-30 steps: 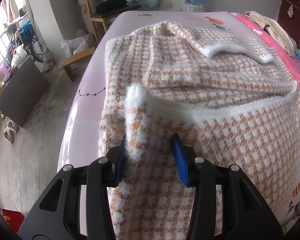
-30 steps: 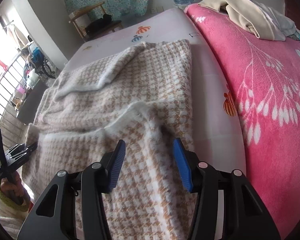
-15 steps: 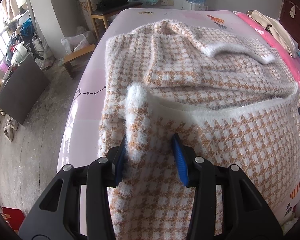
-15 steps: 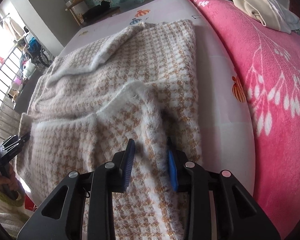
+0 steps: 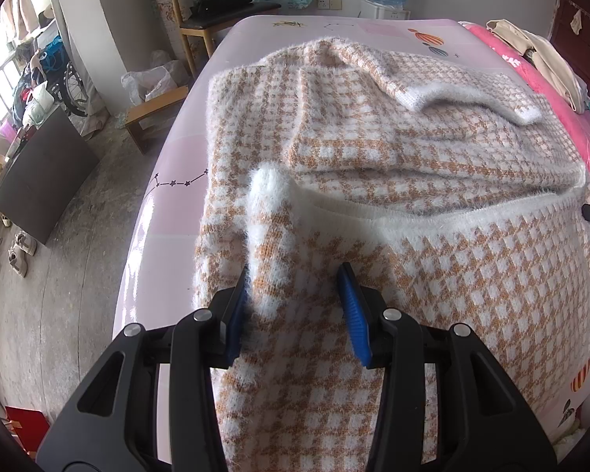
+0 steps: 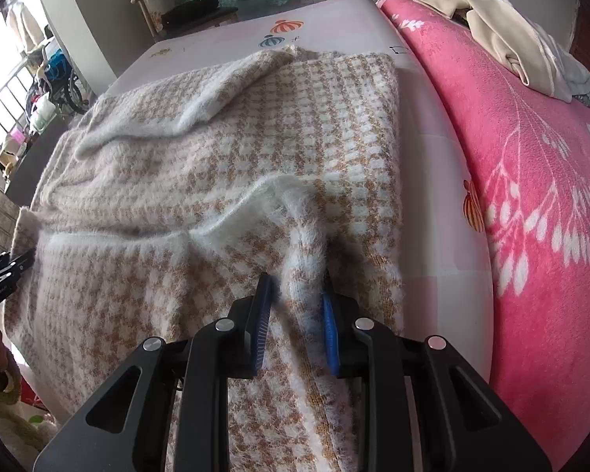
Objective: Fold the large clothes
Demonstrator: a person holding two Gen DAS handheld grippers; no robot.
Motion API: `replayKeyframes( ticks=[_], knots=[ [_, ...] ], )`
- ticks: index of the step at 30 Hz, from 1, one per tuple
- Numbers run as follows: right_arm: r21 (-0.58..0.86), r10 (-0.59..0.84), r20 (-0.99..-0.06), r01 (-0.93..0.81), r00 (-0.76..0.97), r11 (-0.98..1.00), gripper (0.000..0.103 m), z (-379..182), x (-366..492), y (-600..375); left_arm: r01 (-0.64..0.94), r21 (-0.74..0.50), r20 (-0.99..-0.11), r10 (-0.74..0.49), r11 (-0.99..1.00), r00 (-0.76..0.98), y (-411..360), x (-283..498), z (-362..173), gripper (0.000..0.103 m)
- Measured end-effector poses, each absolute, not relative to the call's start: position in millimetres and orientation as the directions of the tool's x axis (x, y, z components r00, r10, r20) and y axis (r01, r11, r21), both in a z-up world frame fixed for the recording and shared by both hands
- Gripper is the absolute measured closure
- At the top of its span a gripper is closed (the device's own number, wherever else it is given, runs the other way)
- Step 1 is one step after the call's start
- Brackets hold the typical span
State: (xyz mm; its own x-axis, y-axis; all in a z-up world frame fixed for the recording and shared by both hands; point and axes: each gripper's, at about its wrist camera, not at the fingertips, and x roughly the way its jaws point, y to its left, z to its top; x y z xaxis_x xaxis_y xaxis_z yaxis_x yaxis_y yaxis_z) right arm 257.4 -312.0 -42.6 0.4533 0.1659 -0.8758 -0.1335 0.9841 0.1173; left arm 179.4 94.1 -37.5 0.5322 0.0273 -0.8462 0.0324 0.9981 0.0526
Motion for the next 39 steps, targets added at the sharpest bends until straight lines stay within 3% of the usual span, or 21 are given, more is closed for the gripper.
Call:
replayKeyframes(
  ticks=[5,11,14,19,21,31,39],
  knots=[
    [0.103,0.151,-0.874,-0.129,0.461,0.986,0.08,-43,258,-312,0.031,0.052,-0.846,0.028,0.998,0.532,94,179,-38,0.061],
    [0.062,0.12,-0.868,-0.135,0.482,0.989,0.093,-36,248,-305,0.03,0.051,-0.846,0.027,0.998,0.533,95,180,-38,0.061],
    [0.039,0.103,-0.855,-0.136,0.508,0.99,0.094,-28,240,-302,0.029,0.045,-0.842,0.022,0.999,0.539,95,178,-38,0.061],
    [0.044,0.108,-0.819,-0.126,0.564,0.991,0.095,-6,220,-305,0.028,0.028,-0.813,0.007,0.999,0.582,102,167,-28,0.086],
    [0.058,0.116,-0.799,-0.117,0.59,0.991,0.095,6,208,-307,0.035,-0.002,-0.788,-0.023,0.999,0.615,105,157,-18,0.092],
    [0.121,0.153,-0.661,-0.097,0.734,0.988,0.095,77,162,-323,0.071,-0.026,-0.619,-0.072,0.997,0.782,106,105,62,0.096],
    [0.121,0.185,-0.55,-0.142,0.814,0.983,0.095,134,219,-329,0.122,-0.022,-0.501,-0.117,0.992,0.857,105,159,127,0.096]
  ],
)
